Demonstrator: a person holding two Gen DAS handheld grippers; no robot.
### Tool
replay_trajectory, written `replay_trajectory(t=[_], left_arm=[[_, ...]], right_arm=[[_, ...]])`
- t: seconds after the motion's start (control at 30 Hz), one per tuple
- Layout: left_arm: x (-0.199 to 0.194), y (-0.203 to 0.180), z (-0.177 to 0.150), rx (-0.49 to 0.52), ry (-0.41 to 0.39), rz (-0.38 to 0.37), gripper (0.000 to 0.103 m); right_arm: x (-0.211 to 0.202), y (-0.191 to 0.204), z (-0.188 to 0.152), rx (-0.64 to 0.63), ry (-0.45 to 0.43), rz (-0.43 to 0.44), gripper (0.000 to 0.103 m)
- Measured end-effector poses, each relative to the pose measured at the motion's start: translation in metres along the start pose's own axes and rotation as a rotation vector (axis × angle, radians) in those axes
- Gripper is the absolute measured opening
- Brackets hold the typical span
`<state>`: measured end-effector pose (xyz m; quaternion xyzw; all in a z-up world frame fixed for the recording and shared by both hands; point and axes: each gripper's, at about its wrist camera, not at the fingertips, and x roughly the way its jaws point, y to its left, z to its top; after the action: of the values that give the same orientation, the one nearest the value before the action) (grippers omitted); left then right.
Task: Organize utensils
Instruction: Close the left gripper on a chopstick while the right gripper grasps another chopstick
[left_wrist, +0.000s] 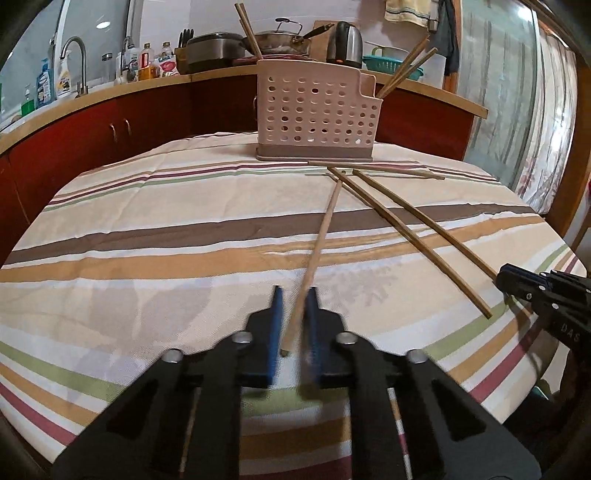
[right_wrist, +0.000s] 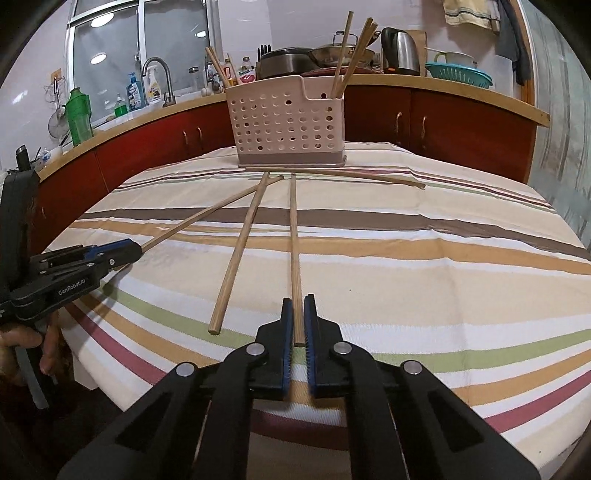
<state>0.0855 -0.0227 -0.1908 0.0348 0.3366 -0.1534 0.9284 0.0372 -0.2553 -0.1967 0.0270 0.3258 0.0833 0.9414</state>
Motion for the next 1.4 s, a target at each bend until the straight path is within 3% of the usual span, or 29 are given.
replay_trajectory(t=[0.2, 0.37, 0.43, 0.67, 1.0, 1.13, 1.4], left_arm=[[-0.010, -0.006, 0.003, 0.020, -0.023, -0.012, 0.009], [-0.033, -0.009, 0.015, 0.028, -0.097, -0.013, 0.008], [-0.045, -0.009, 0.022, 0.024, -0.131, -0.012, 0.001], [-0.071, -0.008, 0.039, 0.016, -0.210, -0.010, 0.001], [-0.034, -0.018, 0.010, -0.016, -0.040, -0.083, 0.001], [-0.019, -0.024, -0.001, -0.005, 0.027, -0.085, 0.007], [-0.017, -0.022, -0.011, -0.018, 0.054, -0.087, 0.012]], right_arm=[[-0.013, -0.001, 0.005, -0.005, -0.044, -0.019, 0.007], [-0.035, -0.002, 0.017, -0.008, -0.114, -0.034, 0.007], [-0.044, -0.002, 0.023, -0.011, -0.145, -0.041, 0.007], [-0.067, -0.001, 0.039, -0.016, -0.221, -0.049, 0.007], [-0.051, -0.004, 0.025, -0.004, -0.165, -0.048, 0.007], [-0.049, -0.006, 0.022, 0.006, -0.156, -0.045, 0.007], [-0.051, -0.004, 0.022, 0.003, -0.161, -0.033, 0.007]])
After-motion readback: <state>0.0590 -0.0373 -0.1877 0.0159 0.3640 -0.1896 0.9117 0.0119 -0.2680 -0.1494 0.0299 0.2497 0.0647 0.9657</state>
